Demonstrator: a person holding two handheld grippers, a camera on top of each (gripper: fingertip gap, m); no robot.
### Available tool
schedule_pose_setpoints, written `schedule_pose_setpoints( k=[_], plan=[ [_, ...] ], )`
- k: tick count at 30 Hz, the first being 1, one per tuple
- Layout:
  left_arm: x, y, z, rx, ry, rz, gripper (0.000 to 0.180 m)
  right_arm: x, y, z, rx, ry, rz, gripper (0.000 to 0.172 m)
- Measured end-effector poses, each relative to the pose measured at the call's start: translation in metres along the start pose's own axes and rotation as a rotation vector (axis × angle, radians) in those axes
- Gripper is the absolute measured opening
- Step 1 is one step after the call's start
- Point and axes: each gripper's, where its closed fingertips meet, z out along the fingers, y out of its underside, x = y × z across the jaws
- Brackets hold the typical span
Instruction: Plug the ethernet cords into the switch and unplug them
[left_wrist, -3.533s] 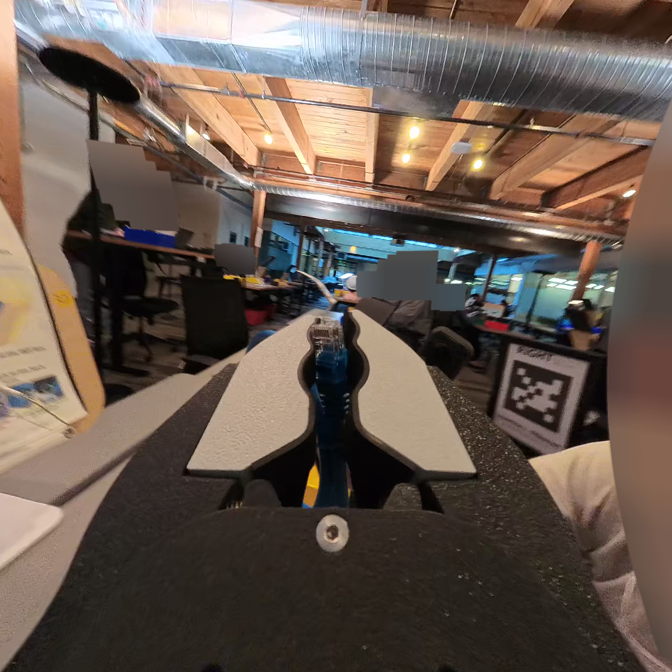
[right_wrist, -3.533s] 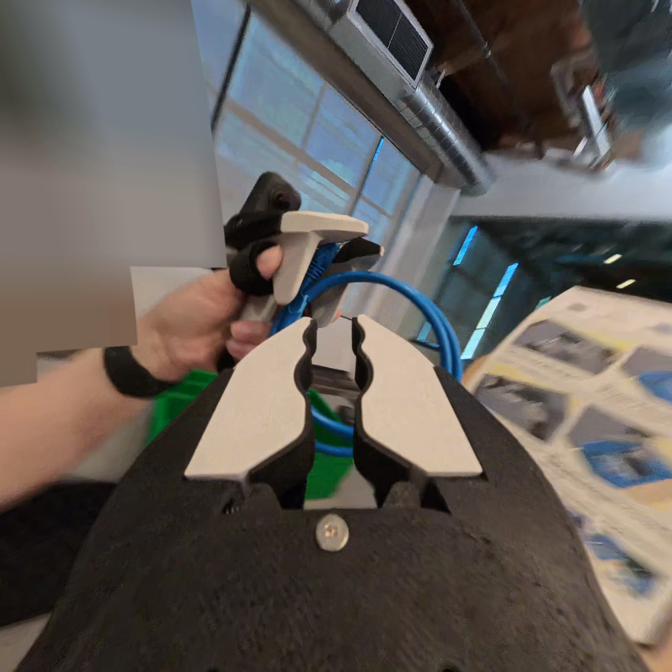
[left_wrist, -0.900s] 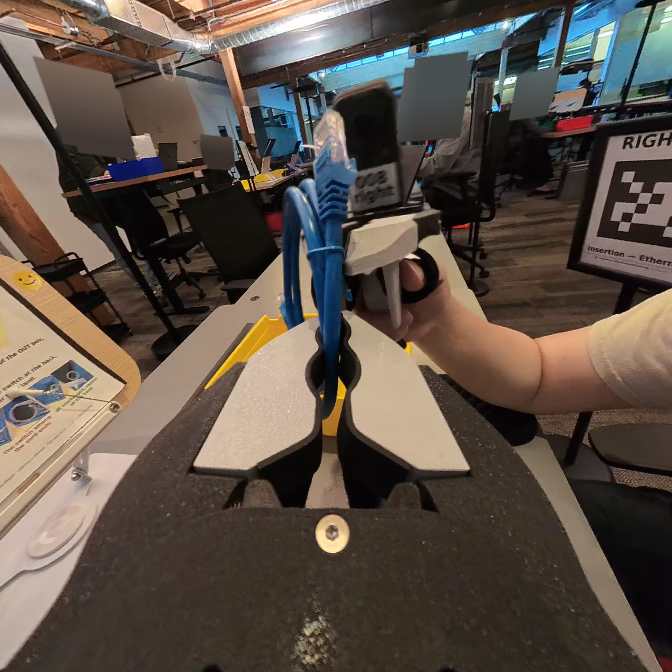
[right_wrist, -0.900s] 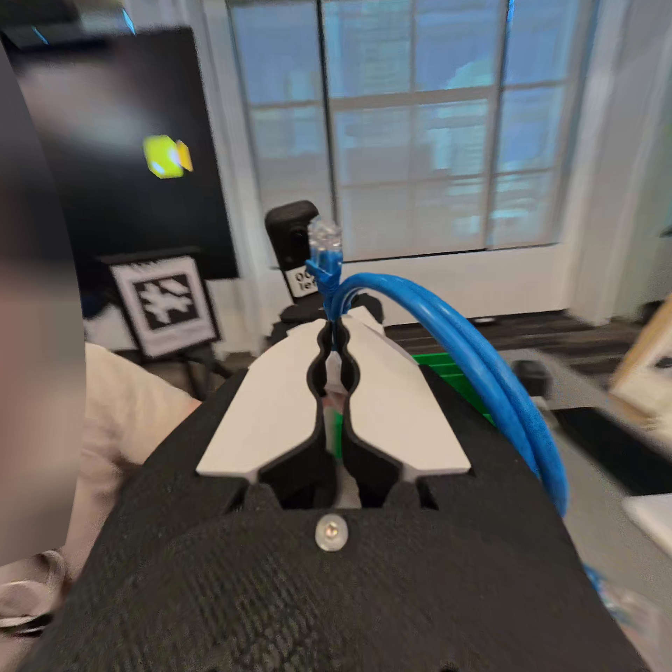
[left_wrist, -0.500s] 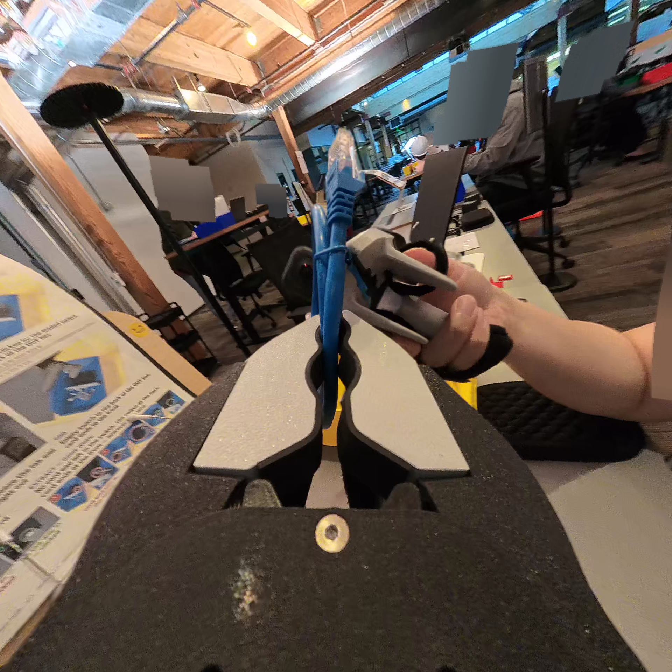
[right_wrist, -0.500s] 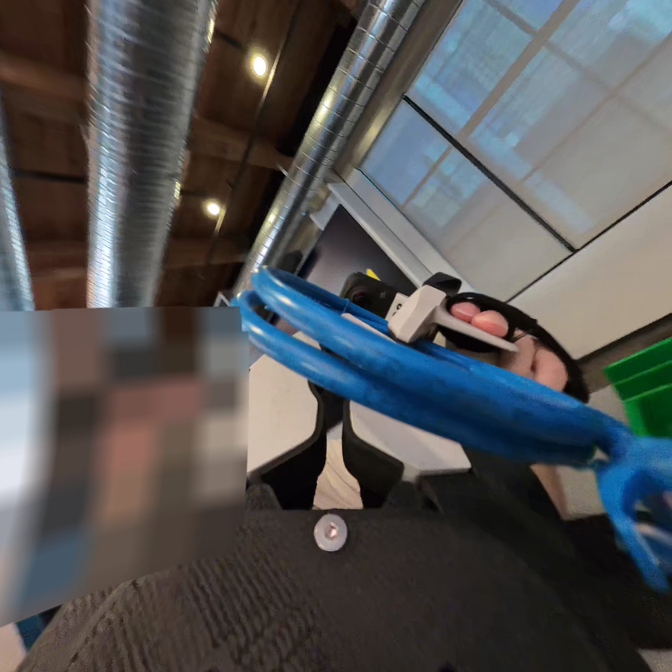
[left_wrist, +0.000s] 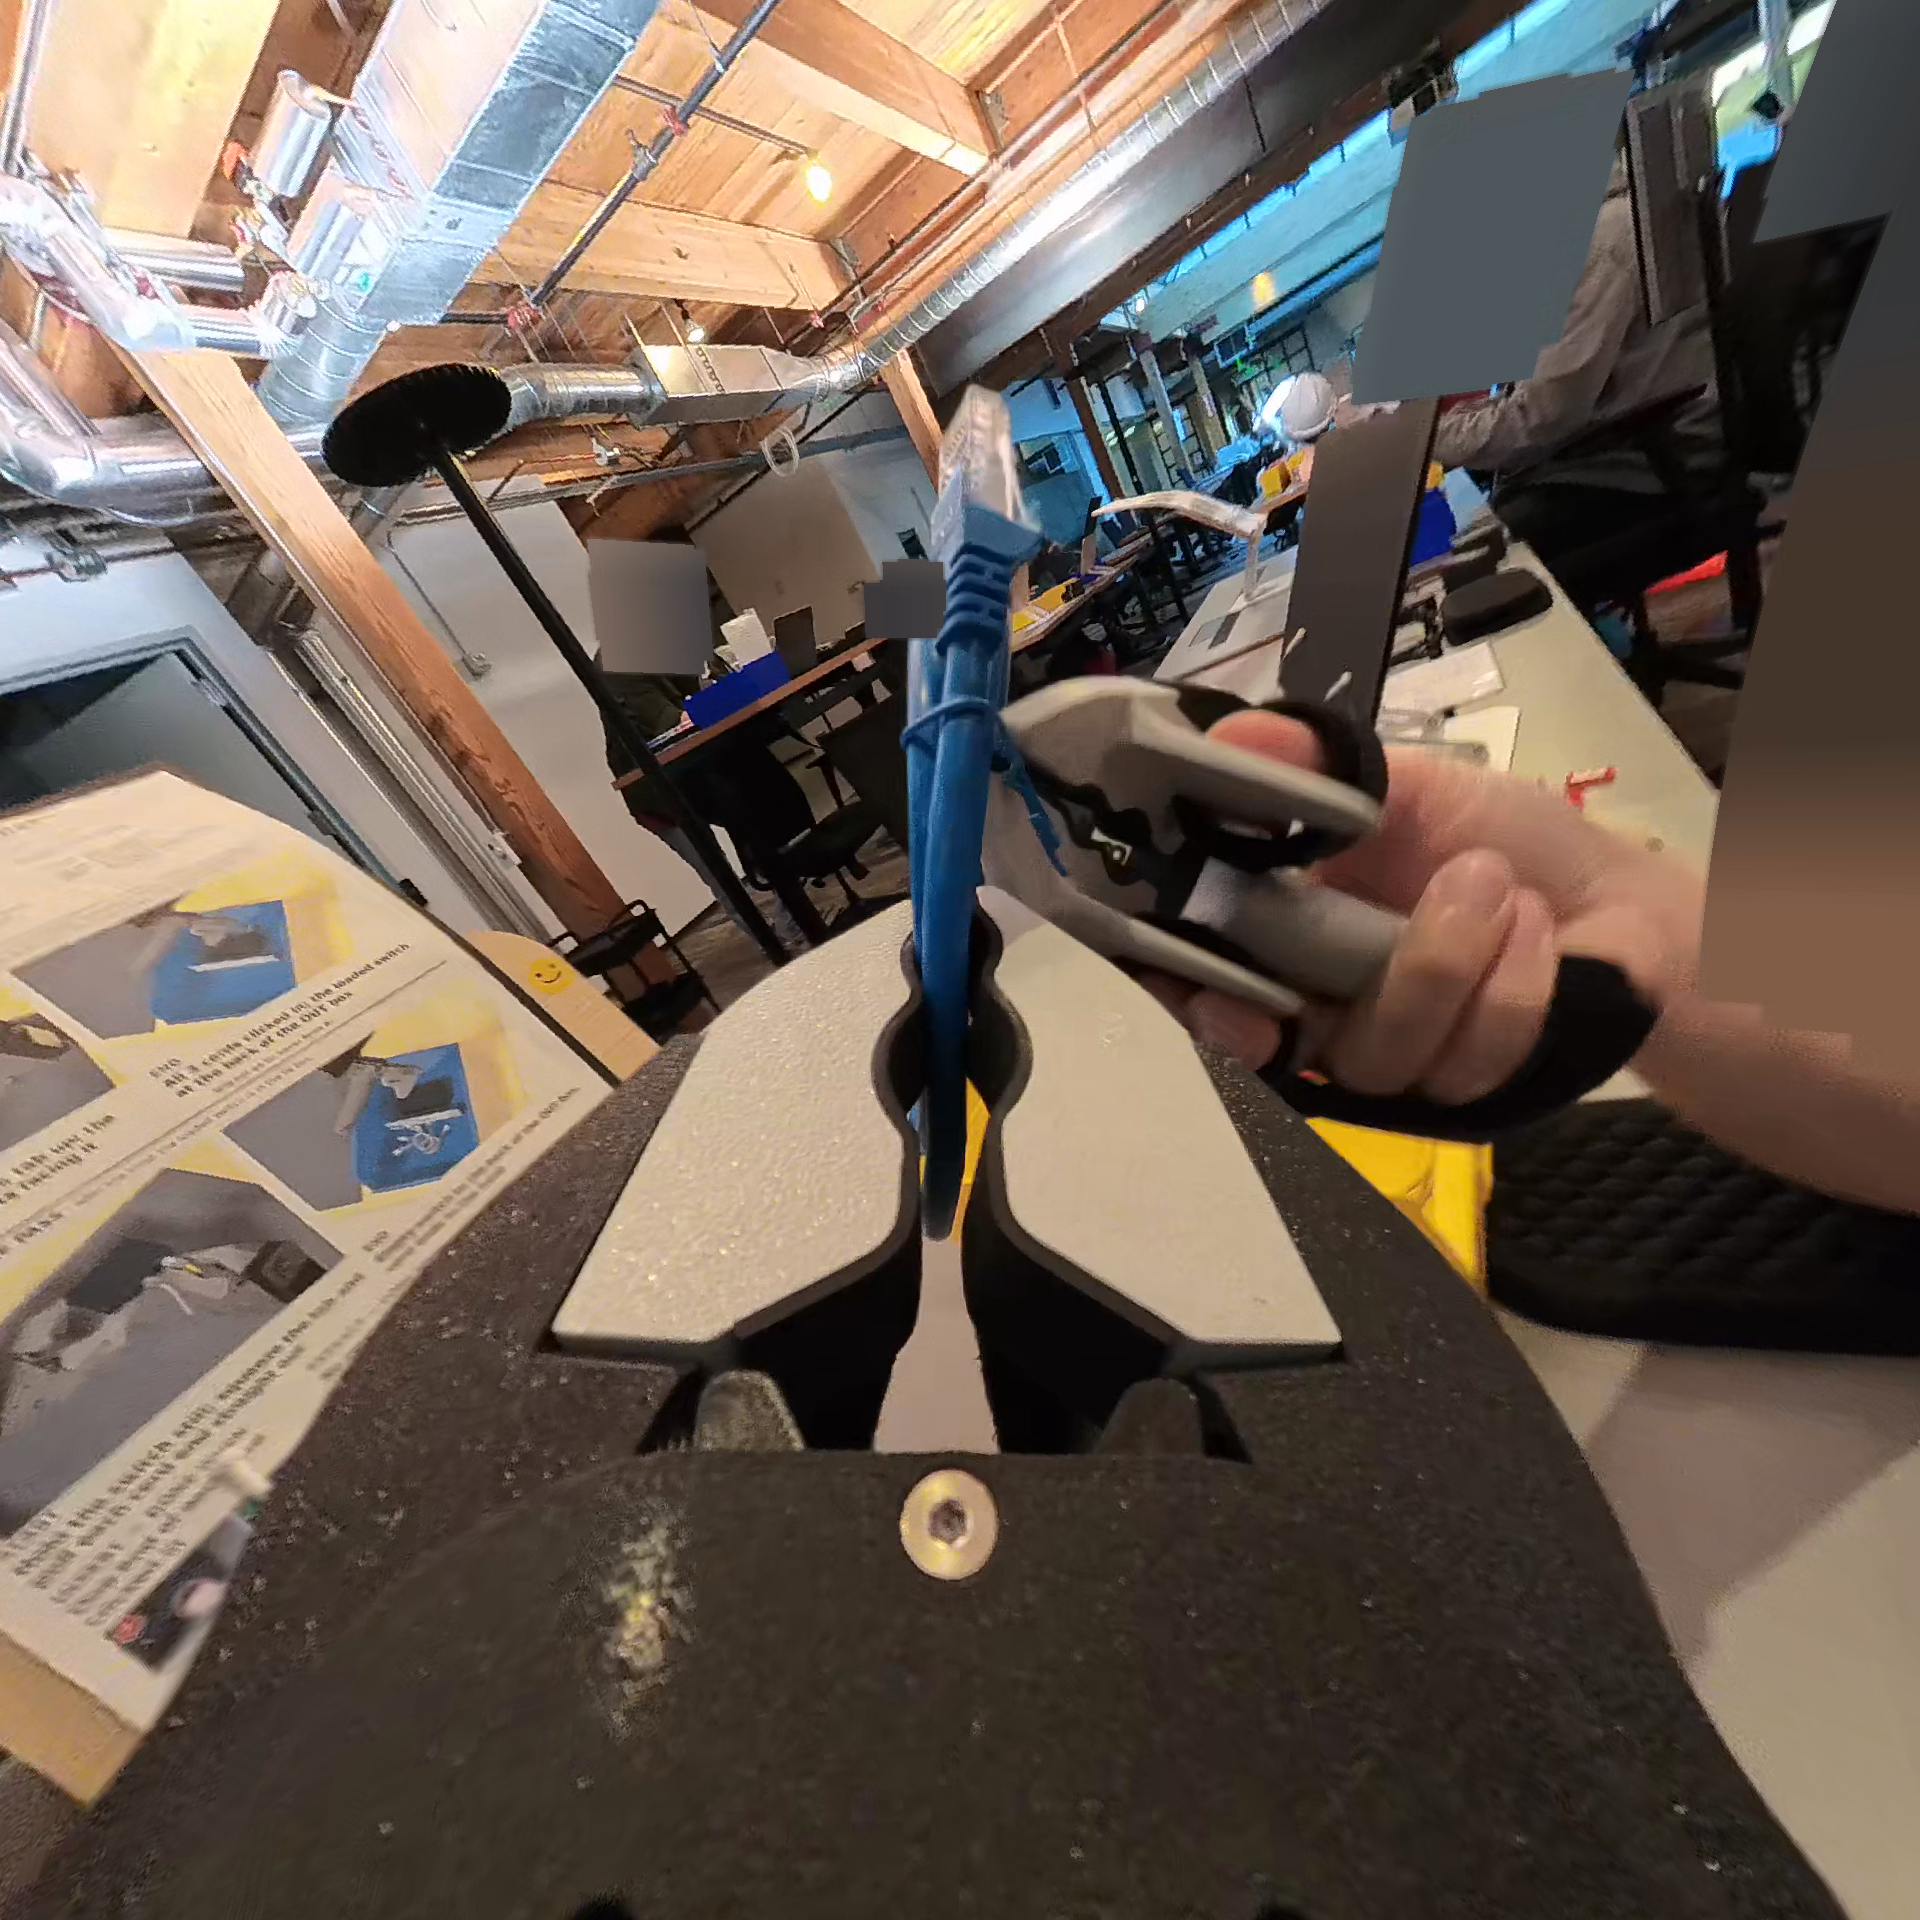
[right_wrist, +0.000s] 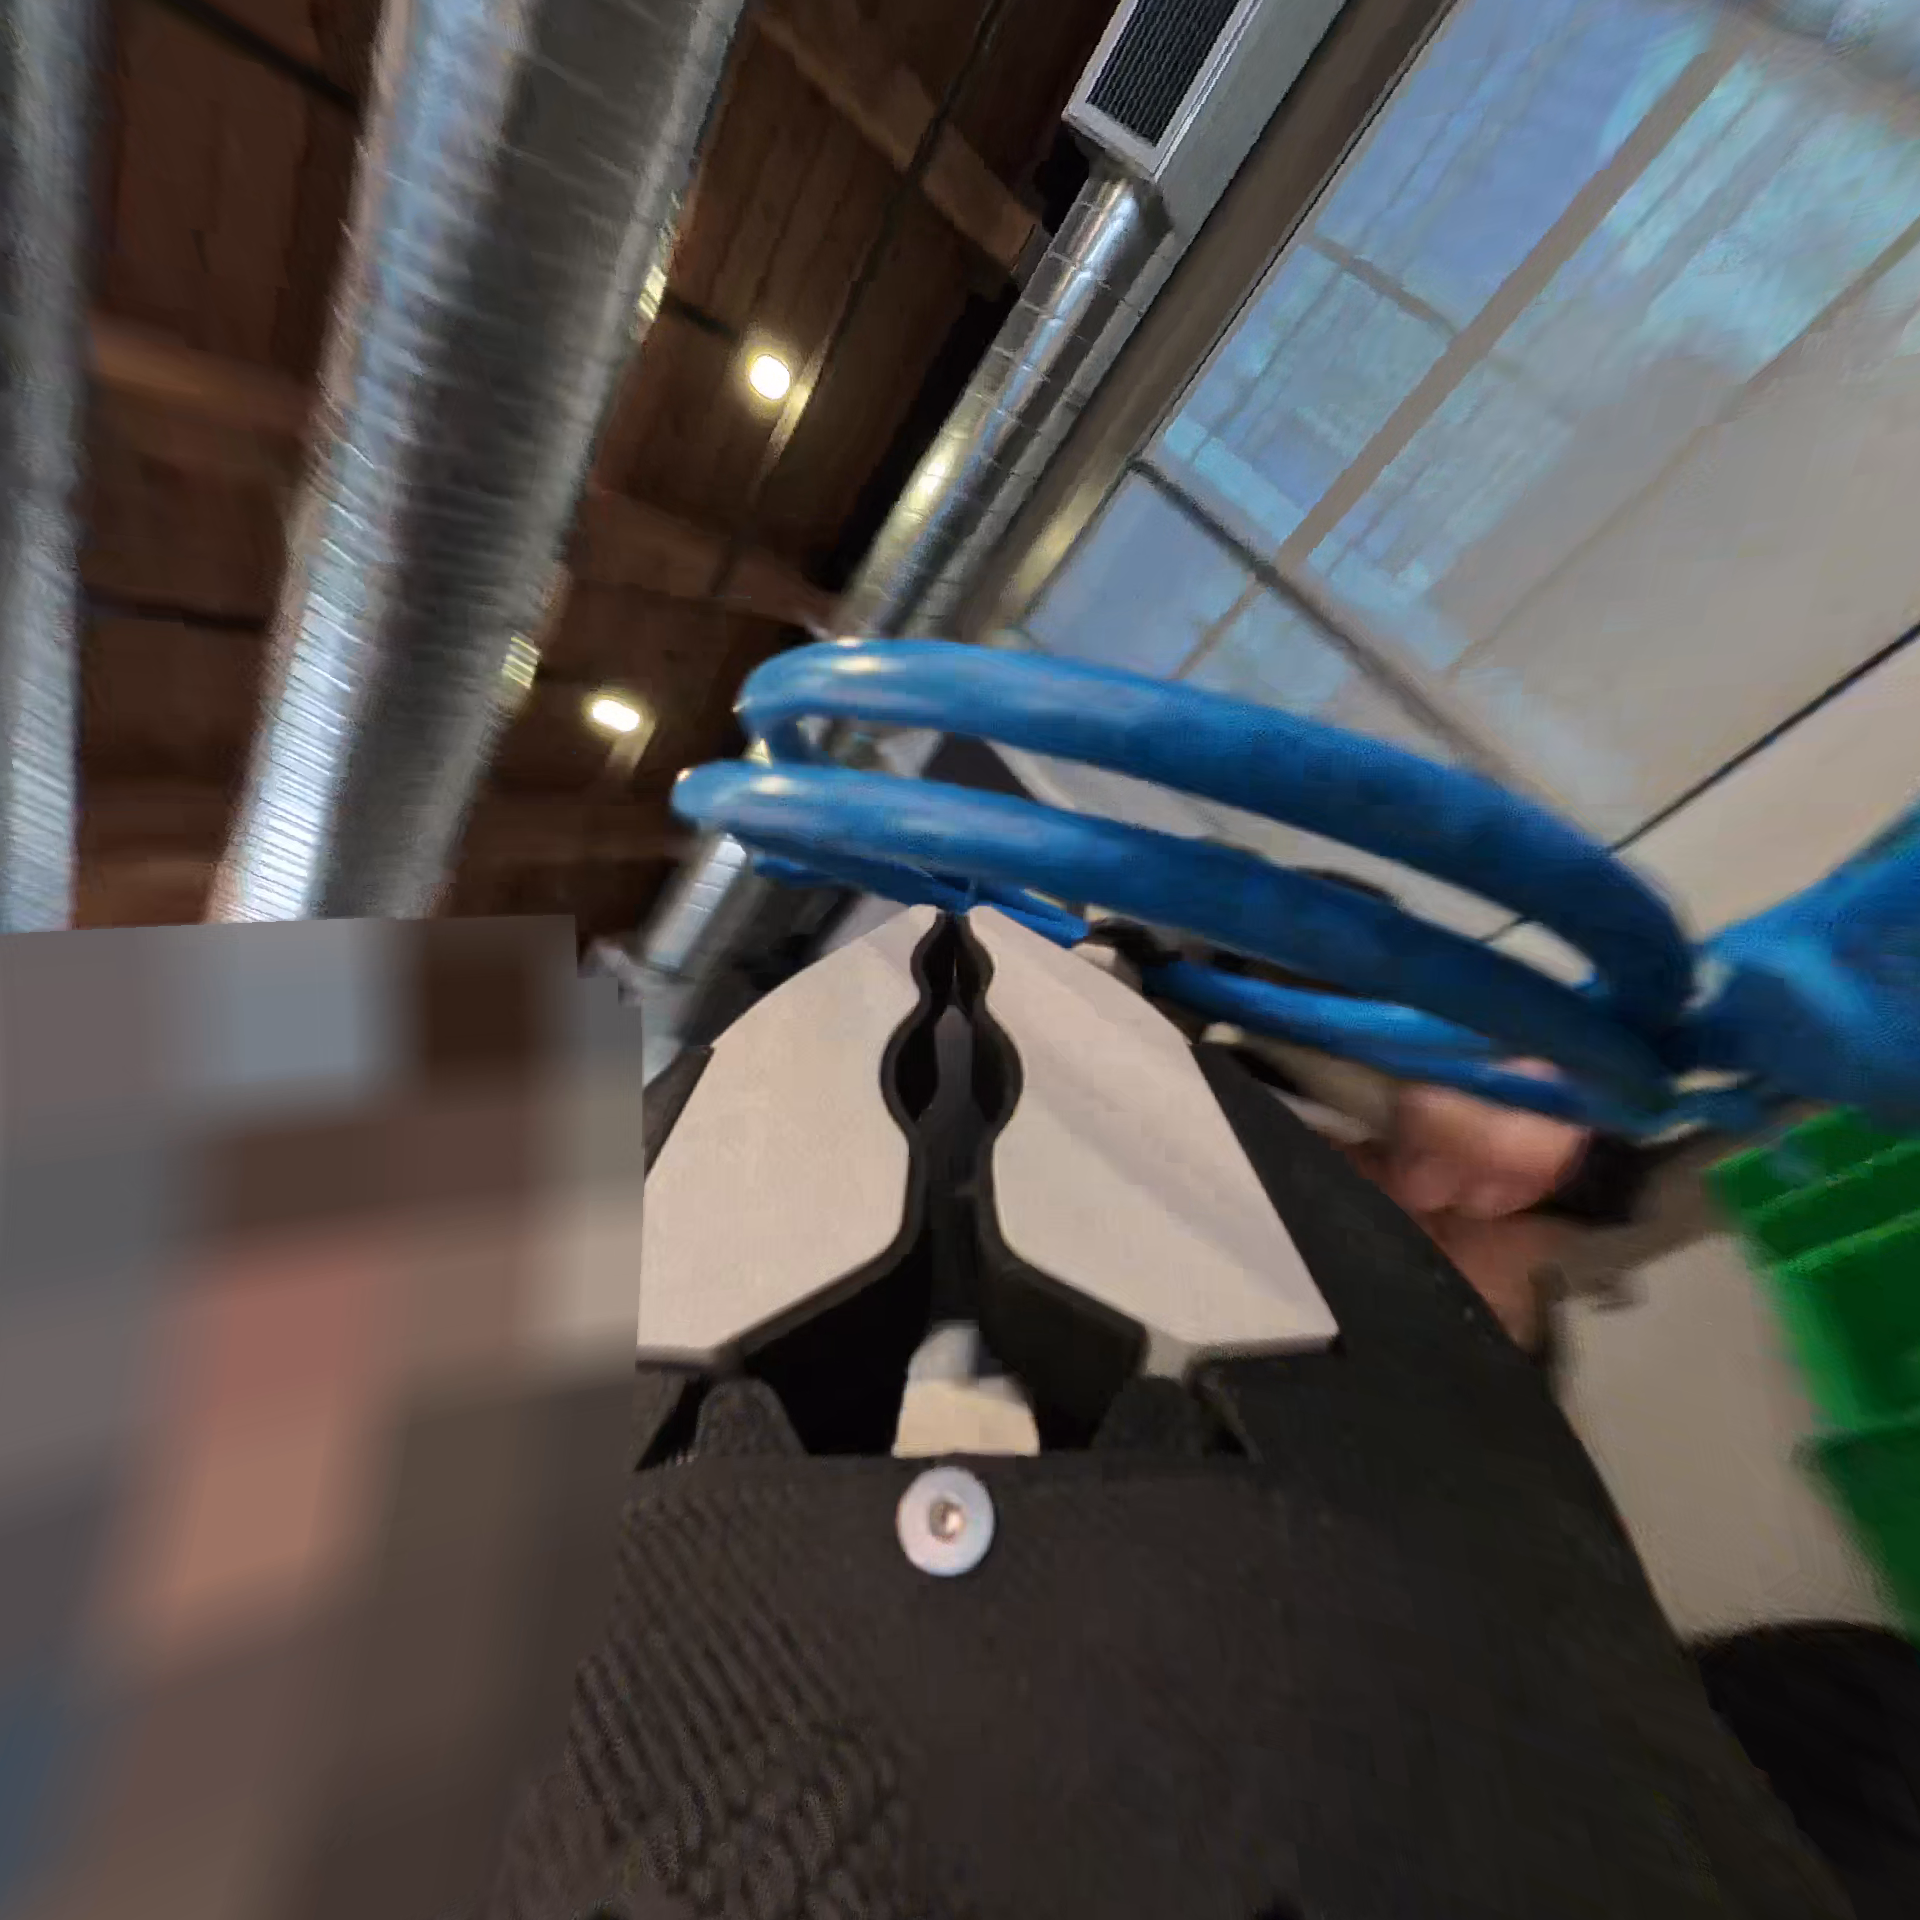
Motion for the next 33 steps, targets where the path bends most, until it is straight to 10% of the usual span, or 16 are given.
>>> schedule_pose_setpoints(
  k=[10,16,33],
  plan=[
    [-0.002,0.002,-0.002,-0.005,0.171,-0.454,0.002,-0.012,-0.013,-0.012,-0.236,0.54,-1.592,0.01],
    [0.004,0.013,0.005,-0.064,0.197,-0.538,0.002,-0.002,-0.001,-0.014,-0.498,0.735,-2.157,0.016],
    [0.005,0.021,0.013,-0.104,0.123,-0.509,0.002,0.01,-0.005,-0.008,-0.446,0.878,-2.062,0.002]
  ],
)
